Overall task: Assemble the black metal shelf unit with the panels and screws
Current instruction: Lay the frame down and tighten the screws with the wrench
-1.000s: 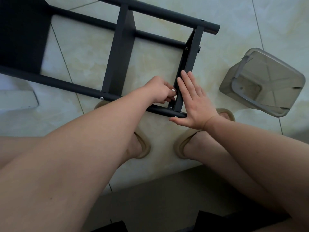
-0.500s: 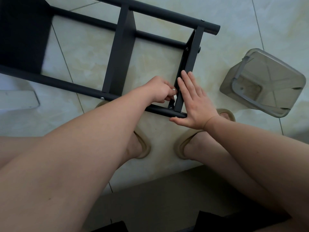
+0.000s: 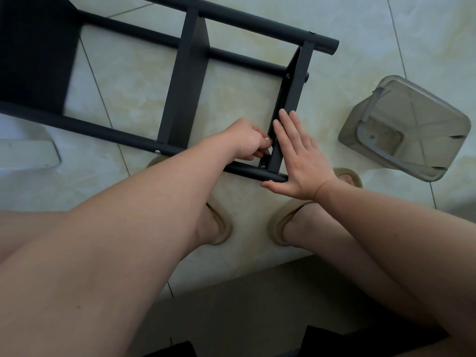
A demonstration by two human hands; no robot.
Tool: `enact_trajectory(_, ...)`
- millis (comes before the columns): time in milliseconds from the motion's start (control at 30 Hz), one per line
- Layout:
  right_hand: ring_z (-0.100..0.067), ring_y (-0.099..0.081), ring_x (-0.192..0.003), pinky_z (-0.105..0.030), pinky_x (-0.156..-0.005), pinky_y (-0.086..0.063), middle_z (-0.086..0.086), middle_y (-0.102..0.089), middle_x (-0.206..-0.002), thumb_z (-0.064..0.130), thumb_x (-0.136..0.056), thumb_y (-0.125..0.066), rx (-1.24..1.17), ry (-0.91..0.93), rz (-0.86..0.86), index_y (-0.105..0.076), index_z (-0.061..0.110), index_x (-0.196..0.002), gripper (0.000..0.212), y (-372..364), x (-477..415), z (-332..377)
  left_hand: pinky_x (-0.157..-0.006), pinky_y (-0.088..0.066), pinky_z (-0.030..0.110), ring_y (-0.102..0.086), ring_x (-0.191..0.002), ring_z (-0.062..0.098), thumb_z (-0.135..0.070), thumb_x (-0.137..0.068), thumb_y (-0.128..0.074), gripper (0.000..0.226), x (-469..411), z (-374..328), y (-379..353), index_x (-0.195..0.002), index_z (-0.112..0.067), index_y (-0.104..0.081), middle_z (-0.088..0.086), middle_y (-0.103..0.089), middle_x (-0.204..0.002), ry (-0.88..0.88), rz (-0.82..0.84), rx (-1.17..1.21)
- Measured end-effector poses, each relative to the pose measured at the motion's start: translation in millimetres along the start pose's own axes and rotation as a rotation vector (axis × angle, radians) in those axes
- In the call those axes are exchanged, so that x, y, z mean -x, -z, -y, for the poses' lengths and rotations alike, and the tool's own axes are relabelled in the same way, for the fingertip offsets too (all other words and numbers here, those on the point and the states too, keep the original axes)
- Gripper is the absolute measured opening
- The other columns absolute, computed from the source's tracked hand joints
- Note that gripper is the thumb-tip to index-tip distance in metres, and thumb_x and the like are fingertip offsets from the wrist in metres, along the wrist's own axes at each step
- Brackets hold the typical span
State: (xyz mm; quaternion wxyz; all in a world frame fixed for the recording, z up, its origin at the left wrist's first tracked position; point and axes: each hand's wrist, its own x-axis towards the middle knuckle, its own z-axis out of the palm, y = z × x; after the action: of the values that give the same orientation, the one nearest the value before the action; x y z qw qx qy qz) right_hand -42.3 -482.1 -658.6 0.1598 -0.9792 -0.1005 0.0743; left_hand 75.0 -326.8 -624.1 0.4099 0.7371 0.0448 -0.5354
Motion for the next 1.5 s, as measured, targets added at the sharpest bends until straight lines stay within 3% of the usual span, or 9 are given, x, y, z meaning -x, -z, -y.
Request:
enact_trajectory(167,-0.032,0.005,-0.156,-0.045,-0.126,-0.015,-0.019,-0.005,-0.168,0.079,-0.082,-0.052,0.002,0.005,0.001,-0.013,-0.001,-0.159,0.117,-2,0,-1,-0.069,-0.050,0.024,-0.065,-0.069,0.005,-0.017,-0.098,-0.060,0.010,-2,1,-1,-0.089,-0.018,-0.063,-0.004,-0.070,-0.076,0.006,0.005,-0.052)
enact_trajectory(400,-0.031,0.006,-0.156,-0.046,-0.126,-0.015,-0.019,-0.004,-0.168,0.080,-0.083,-0.049,-0.006,0.009,-0.010,-0.013,0.000,-0.160,0.117,-2,-1,-2,-0.066,-0.050,0.023,-0.066,-0.066,0.002,-0.018,-0.097,-0.061,0.006,-2,0,1,-0.097,-0.015,-0.066,-0.011,-0.070,-0.063,0.014,-0.020,-0.014)
enact_trajectory(667,-0.035,0.001,-0.156,-0.050,-0.124,-0.021,-0.020,-0.006,-0.168,0.079,-0.083,-0.051,-0.006,0.014,-0.013,-0.014,-0.001,-0.159,0.117,-2,0,-1,-0.077,-0.053,0.026,-0.066,-0.071,0.009,-0.016,-0.100,-0.058,0.014,0,-3,0,-0.107,-0.005,-0.065,-0.003,-0.070,-0.074,0.038,0.014,0.019)
enact_trajectory(833,-0.035,0.001,-0.156,-0.052,-0.124,-0.022,-0.020,-0.005,-0.168,0.078,-0.083,-0.052,0.001,0.011,-0.005,-0.013,-0.001,-0.159,0.117,-1,0,-1,-0.073,-0.052,0.024,-0.064,-0.072,0.007,-0.015,-0.101,-0.054,0.012,0,-1,2,-0.093,-0.011,-0.062,-0.004,-0.069,-0.077,0.016,0.042,-0.015)
enact_trajectory(1000,-0.034,0.001,-0.156,-0.050,-0.124,-0.021,-0.019,-0.005,-0.168,0.078,-0.083,-0.052,0.002,0.006,0.000,-0.013,0.000,-0.159,0.117,-1,0,-1,-0.071,-0.051,0.024,-0.063,-0.073,0.006,-0.015,-0.103,-0.051,0.013,-1,1,3,-0.101,-0.009,-0.062,-0.005,-0.070,-0.078,0.003,0.063,-0.053)
enact_trajectory(1300,-0.033,0.002,-0.156,-0.044,-0.125,-0.015,-0.019,-0.005,-0.168,0.079,-0.083,-0.050,0.012,0.009,-0.001,-0.012,0.000,-0.160,0.116,-1,0,0,-0.067,-0.047,0.023,-0.061,-0.077,0.006,-0.017,-0.103,-0.052,0.018,1,2,9,-0.088,-0.019,-0.062,-0.006,-0.070,-0.080,-0.029,0.085,-0.169)
enact_trajectory(1500,-0.028,0.009,-0.156,-0.043,-0.124,-0.014,-0.017,-0.002,-0.169,0.080,-0.083,-0.048,0.009,-0.005,0.016,-0.011,0.001,-0.160,0.117,1,0,1,-0.063,-0.046,0.021,-0.061,-0.076,0.005,-0.017,-0.102,-0.053,0.012,2,5,14,-0.094,-0.018,-0.063,-0.006,-0.070,-0.083,-0.051,0.114,-0.257)
